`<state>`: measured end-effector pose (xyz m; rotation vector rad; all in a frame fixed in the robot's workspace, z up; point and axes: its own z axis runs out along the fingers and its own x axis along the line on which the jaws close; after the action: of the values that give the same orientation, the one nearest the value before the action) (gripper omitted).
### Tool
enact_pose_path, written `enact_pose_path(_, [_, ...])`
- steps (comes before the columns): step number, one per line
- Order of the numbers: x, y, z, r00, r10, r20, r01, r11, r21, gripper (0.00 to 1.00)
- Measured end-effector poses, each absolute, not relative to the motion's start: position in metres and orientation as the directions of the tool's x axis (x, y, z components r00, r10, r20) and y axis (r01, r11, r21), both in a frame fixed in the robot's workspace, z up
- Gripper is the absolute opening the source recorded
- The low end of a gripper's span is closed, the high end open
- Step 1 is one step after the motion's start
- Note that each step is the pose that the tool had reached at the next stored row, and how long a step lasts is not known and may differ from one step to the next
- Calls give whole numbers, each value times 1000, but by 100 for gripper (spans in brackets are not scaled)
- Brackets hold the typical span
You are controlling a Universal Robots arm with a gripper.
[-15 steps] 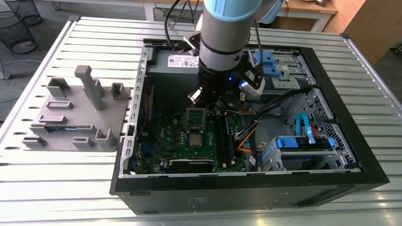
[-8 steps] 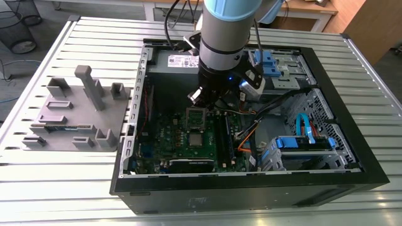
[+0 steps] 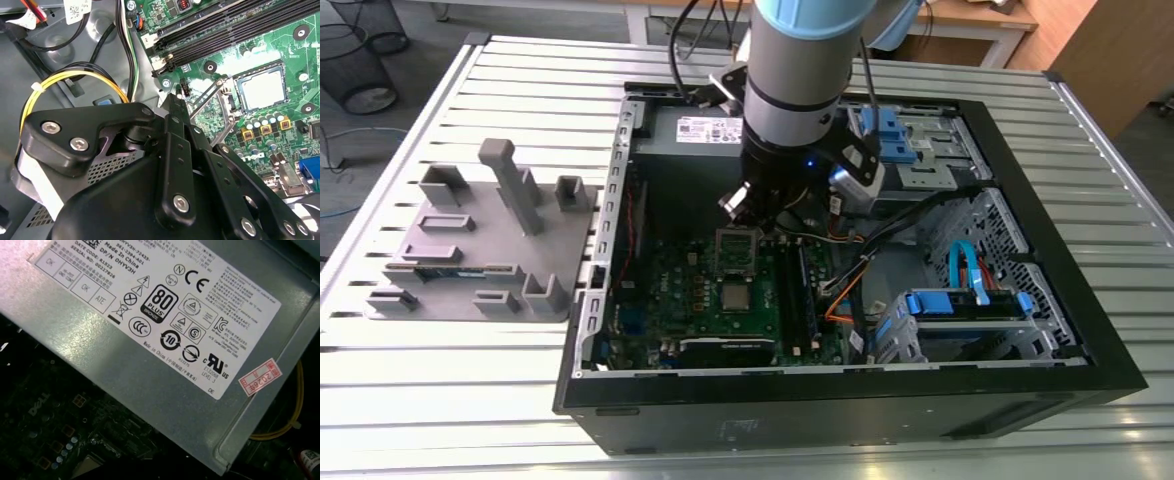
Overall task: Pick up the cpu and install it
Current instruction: 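Close the cpu cover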
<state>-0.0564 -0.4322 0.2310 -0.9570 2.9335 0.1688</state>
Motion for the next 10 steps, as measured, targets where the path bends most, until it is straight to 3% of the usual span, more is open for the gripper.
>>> enact_pose_path(10, [-57, -432, 233, -797, -598, -83, -603, 793, 87, 11])
